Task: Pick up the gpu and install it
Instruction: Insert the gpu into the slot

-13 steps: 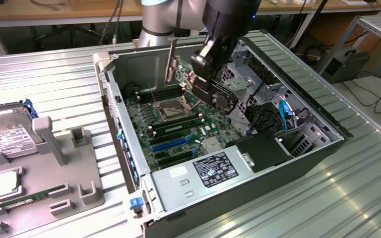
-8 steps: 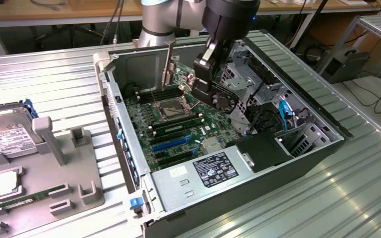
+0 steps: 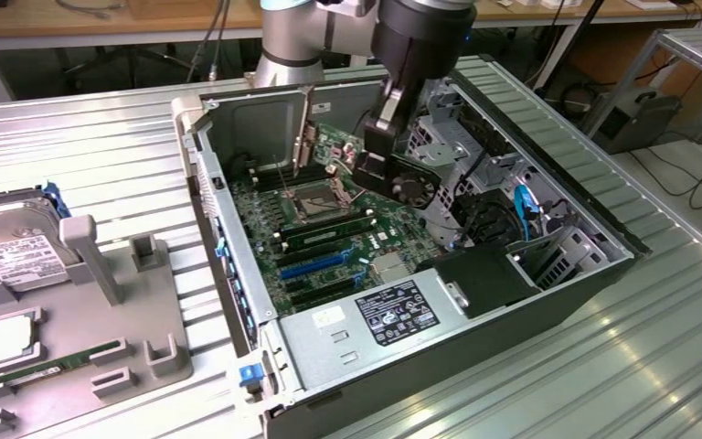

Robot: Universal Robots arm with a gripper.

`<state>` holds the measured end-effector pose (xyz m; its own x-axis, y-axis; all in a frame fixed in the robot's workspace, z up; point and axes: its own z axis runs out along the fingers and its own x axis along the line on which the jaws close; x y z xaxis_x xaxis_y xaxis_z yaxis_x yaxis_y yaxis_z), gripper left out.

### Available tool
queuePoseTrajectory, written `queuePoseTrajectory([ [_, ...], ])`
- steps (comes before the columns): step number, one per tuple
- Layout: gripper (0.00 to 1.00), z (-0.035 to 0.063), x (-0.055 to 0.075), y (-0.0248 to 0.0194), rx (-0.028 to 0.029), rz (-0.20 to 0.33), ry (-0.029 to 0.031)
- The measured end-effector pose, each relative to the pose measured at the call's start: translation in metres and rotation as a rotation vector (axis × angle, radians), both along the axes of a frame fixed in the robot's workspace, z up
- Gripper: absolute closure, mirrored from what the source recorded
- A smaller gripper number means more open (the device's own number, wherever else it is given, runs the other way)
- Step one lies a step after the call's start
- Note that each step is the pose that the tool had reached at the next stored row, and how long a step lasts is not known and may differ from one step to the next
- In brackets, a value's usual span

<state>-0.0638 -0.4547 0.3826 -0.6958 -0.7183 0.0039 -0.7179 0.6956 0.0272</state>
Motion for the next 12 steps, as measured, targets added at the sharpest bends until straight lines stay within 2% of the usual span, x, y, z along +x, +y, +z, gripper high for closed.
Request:
queuePoseTrajectory([
  [2,0.74,-0.0011,0.0001,0.0001,-0.0002,0.011,-0.0033],
  [9,0.74,-0.0015,0.0001,0.0001,0.0006,0.016,-0.0035],
  [12,0.74,-0.0019,0.0001,0.0001,0.0007,0.056,-0.0035],
])
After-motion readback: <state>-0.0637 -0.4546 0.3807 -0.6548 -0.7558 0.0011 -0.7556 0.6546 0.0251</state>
